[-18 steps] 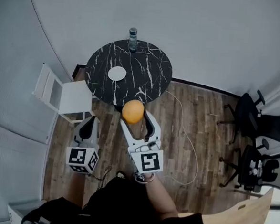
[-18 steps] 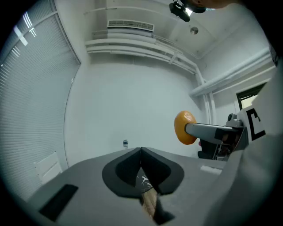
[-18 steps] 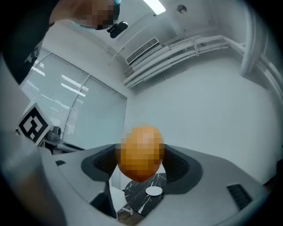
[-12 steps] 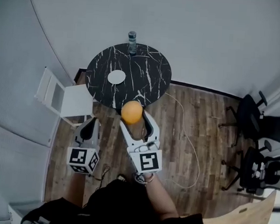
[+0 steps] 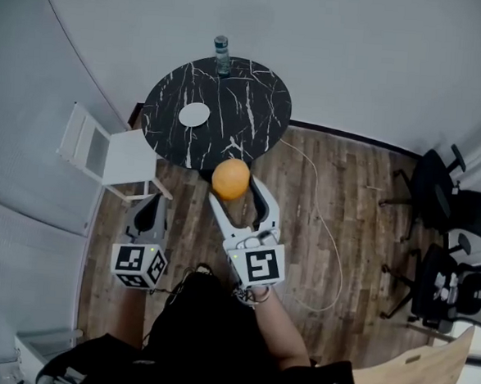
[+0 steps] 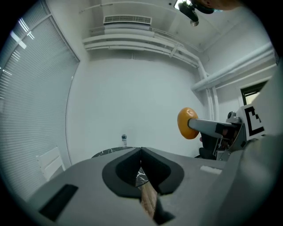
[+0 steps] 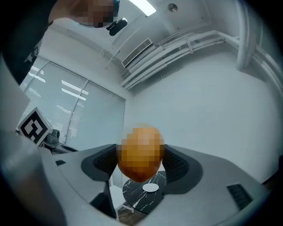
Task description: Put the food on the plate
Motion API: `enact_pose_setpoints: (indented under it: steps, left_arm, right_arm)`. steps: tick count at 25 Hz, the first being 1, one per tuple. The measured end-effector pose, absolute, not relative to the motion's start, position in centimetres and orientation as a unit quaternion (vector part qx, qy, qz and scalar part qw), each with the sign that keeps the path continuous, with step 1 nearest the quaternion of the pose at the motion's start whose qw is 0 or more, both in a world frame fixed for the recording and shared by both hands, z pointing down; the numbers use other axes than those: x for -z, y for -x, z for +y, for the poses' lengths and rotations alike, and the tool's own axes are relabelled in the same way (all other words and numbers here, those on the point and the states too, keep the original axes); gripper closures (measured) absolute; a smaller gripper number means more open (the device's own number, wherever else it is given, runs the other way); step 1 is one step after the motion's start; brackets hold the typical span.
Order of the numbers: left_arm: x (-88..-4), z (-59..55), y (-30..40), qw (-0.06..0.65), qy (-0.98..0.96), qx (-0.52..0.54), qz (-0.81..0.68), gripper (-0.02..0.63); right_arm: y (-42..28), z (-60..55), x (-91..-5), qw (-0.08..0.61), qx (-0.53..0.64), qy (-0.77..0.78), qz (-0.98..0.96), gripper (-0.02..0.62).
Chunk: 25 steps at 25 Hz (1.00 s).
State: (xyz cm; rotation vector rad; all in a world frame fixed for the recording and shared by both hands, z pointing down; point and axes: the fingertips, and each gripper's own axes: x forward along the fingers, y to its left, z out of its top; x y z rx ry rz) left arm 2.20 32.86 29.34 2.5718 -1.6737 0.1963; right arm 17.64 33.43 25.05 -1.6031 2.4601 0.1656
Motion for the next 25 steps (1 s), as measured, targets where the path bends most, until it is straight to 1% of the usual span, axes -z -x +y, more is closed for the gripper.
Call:
enact_pose_setpoints:
  steps: [5, 9, 12, 19, 25]
  left_arm:
    - [-29.9, 31.4, -2.6, 0.037, -0.836, -0.065, -0.543, 0.606]
    - [-30.6, 28.7, -2.4, 0.047, -0.837, -0.063, -0.542, 0.606]
    - [-31.3, 26.3, -2.5, 0.050, -0.841, -0.062, -0.535, 0.606]
    - [-32.9, 18.2, -0.5, 0.056, -0.840, -0.076, -0.534, 0.606]
    - [-33.3, 10.4, 1.5, 0.052, -0.847, -0.086, -0.522, 0.606]
  right_arm:
    - [-17.7, 32.0, -26.0, 0.092, -0.052, 0.541, 0.834, 0.295]
    - [-16.1, 29.8, -26.5, 0.063, -0.071, 0.526, 0.845, 0.295]
    - [-15.6, 27.7, -26.6, 0.069, -0.066, 0.528, 0.844, 0.295]
    - [-13.1, 19.9, -28.0, 0.048, -0.054, 0.526, 0.847, 0.295]
    - [-10.4, 12.1, -28.2, 0.056, -0.036, 0.532, 0.844, 0.295]
